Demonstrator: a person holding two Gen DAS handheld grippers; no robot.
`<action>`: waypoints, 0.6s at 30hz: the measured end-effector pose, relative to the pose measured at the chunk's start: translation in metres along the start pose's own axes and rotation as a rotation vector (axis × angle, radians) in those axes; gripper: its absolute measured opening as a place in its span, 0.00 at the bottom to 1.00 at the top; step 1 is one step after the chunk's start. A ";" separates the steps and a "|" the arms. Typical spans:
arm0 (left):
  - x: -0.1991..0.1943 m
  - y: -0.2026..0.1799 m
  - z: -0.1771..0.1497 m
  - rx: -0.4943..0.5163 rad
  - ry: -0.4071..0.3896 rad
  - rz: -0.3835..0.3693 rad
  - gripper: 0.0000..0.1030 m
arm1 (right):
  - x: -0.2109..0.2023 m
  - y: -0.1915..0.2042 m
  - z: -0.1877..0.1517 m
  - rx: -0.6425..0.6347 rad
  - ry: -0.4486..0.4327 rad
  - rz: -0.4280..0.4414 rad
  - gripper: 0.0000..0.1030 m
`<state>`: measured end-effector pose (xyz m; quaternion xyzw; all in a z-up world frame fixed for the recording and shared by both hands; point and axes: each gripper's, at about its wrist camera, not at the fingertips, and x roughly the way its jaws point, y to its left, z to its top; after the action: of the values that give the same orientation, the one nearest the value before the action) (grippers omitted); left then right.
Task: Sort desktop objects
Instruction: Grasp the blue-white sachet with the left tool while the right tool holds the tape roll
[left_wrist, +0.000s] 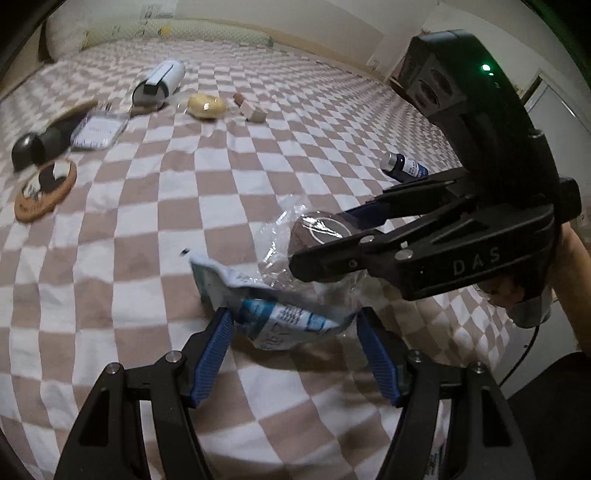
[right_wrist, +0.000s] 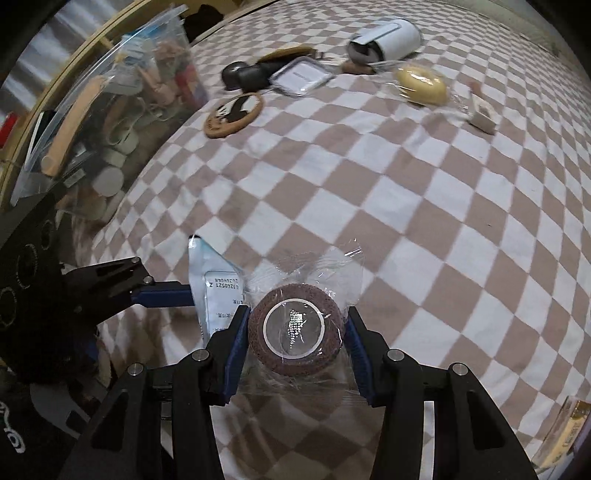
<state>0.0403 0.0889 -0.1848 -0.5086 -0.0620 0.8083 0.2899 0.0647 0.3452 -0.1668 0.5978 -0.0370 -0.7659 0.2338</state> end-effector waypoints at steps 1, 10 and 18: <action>-0.001 0.003 -0.001 -0.016 0.011 -0.007 0.73 | 0.001 0.003 0.000 -0.008 0.005 0.002 0.49; -0.007 0.019 -0.010 -0.112 0.054 -0.015 0.73 | 0.008 0.021 0.000 -0.037 0.035 0.022 0.49; -0.004 0.027 -0.016 -0.137 0.096 0.022 0.73 | 0.016 0.033 -0.006 -0.032 0.059 0.041 0.49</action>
<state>0.0443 0.0618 -0.2001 -0.5661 -0.0976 0.7800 0.2482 0.0782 0.3106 -0.1721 0.6154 -0.0302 -0.7435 0.2600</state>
